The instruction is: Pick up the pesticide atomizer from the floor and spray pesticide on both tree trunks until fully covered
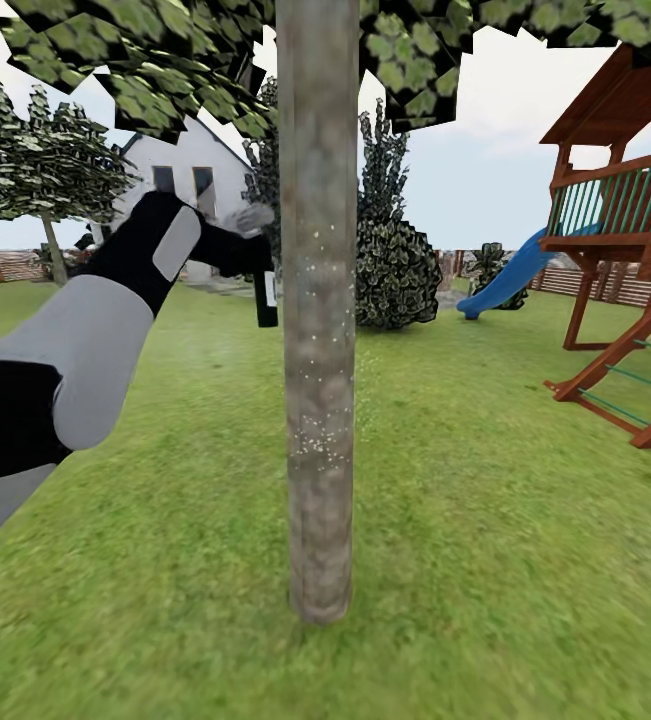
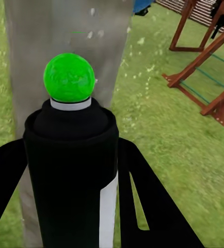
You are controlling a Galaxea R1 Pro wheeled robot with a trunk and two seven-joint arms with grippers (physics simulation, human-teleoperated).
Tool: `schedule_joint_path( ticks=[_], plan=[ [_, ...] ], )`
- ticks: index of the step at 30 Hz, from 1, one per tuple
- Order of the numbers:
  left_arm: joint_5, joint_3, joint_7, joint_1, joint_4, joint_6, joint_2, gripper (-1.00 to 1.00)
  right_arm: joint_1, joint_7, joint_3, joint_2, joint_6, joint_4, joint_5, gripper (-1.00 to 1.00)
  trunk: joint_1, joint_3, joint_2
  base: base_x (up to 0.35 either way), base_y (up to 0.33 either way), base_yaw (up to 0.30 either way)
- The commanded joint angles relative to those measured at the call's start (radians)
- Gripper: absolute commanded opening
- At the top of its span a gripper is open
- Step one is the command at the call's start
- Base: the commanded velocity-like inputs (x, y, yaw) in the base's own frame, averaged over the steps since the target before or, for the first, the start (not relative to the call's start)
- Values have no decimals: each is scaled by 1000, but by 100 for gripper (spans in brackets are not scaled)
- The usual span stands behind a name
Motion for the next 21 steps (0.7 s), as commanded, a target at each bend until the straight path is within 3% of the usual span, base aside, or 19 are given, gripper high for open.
schedule_joint_path(
  ticks=[1,5,6,9,14,17,21],
  plan=[
    [5,1,0,0,38,-29,0,-100,0,0,0,0,1,0,0,100,0,0,0,0,0,0],
    [4,1,-2,0,128,-61,0,-100,0,0,1,-1,2,0,1,100,0,0,0,0,0,0],
    [3,1,-3,0,178,-107,0,-100,0,0,1,-2,2,0,1,100,0,0,0,0,0,0],
    [3,-1,-5,0,239,-141,0,-100,0,0,1,-2,3,0,2,100,0,0,0,0,0,0],
    [2,-2,-17,1,265,-159,-2,-100,0,0,1,-2,3,0,2,100,0,0,0,0,0,0],
    [-4,-4,-21,1,265,-227,-5,-100,0,0,1,-3,3,0,2,100,0,0,0,0,0,0],
    [-114,-24,-27,1,264,-257,-11,-100,0,0,1,-5,3,0,2,100,0,0,0,0,0,0]
  ],
)
